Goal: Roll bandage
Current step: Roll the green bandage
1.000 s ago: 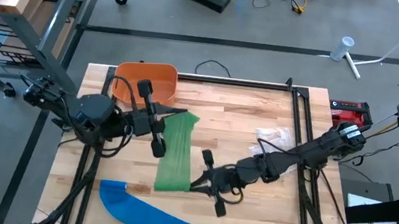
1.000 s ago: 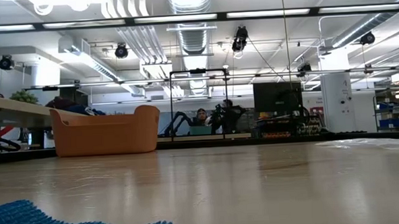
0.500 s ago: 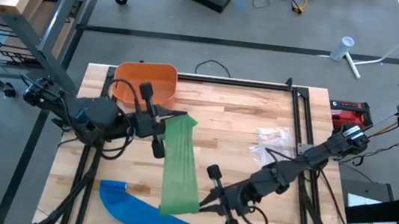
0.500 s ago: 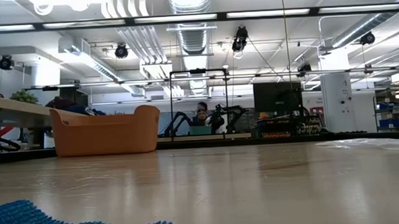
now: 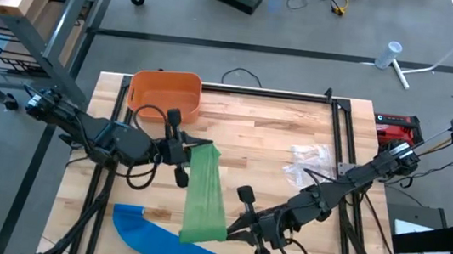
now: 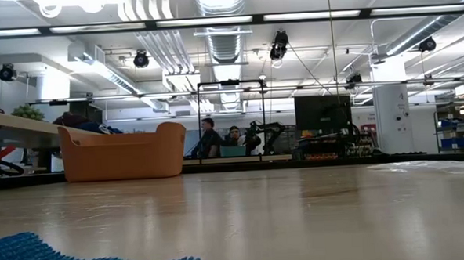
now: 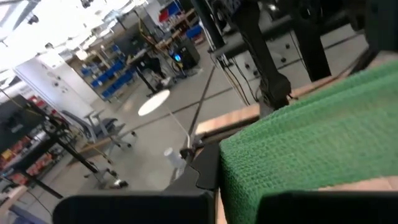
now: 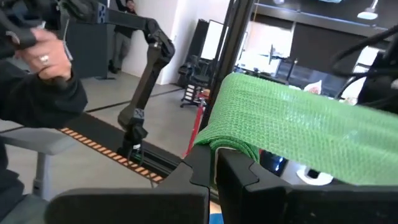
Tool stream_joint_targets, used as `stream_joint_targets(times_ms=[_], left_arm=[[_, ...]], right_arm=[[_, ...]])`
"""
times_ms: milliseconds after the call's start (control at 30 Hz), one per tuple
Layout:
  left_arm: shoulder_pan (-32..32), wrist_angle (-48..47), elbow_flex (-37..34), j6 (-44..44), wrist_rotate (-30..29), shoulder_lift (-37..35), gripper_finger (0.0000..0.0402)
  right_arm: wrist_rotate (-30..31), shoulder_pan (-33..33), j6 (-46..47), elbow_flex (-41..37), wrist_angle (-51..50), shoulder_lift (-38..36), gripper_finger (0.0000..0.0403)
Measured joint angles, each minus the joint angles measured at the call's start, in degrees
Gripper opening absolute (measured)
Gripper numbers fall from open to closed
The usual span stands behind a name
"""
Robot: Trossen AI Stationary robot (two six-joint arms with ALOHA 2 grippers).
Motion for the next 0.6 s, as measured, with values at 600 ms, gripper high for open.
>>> stream_joint_targets(times_ms=[600], left_arm=[[-0.52,1.91,-15.12,-12.32,3.22,-10.5,0.0]], right_arm=[[6.67,-0.14,-0.28,0.04,2.36,-2.03,0.0002]])
